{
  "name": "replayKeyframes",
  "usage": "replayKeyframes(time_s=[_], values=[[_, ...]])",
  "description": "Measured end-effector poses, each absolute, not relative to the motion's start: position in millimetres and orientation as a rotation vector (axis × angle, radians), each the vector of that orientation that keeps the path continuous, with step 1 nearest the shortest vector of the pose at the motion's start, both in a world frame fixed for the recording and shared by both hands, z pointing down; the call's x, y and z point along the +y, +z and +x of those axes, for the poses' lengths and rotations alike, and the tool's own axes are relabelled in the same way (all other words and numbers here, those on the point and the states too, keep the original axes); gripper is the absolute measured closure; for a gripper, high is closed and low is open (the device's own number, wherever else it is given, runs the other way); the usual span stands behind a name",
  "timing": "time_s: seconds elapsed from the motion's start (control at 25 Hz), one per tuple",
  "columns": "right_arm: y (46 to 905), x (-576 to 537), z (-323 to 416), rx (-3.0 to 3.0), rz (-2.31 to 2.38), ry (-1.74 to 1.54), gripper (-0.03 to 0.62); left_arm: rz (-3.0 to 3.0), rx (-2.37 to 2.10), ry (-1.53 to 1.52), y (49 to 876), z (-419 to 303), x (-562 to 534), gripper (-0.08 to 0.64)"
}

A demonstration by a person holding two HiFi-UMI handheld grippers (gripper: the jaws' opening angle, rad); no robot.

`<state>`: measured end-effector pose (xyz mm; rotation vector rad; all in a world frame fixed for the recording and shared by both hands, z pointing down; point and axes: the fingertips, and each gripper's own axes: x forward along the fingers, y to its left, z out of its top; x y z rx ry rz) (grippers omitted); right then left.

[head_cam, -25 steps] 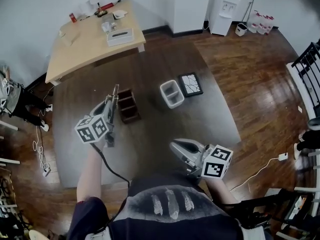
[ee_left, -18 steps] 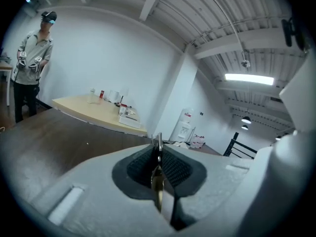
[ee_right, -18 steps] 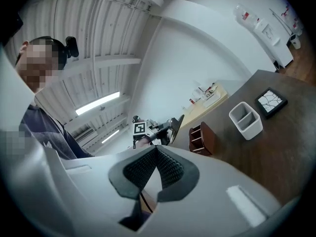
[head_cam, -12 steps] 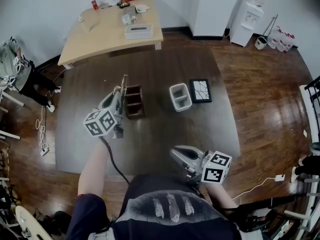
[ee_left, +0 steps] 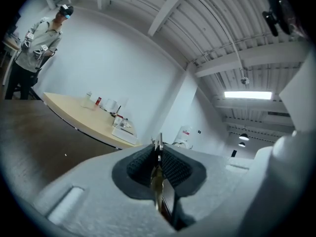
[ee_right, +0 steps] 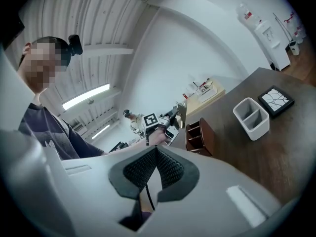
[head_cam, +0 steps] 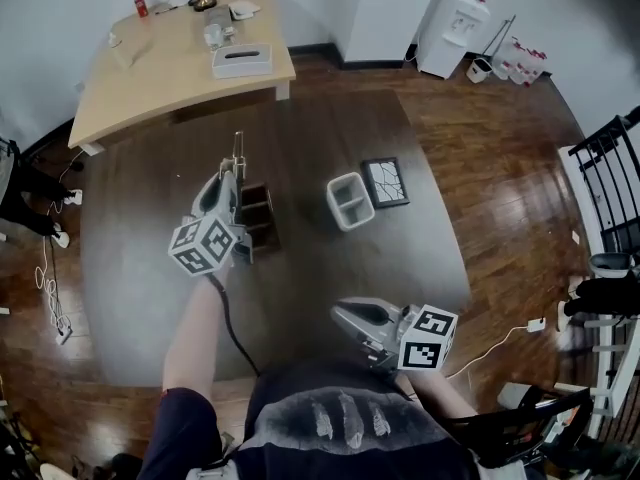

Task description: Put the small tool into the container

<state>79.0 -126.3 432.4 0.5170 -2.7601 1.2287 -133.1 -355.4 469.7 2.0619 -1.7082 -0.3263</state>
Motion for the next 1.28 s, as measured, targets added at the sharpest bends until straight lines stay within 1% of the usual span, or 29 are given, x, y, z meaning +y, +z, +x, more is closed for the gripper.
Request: replayKeyframes(time_s=[0.24,0.6,1.28], values=[[444,-130,61,-2.671,0.543,1.218,0.591,2.196,-1.740,-0.252,485,-124,-386,0.531],[449,-149,61,-2.644,0.549,1.257,0.591,2.374,-1.941,0.097,508,-108,-382,0.531],[447,-156,71,-2.684,0.506,1.248,0.591,2.287,-1.994,0.308,539,-115,-334,0.531]])
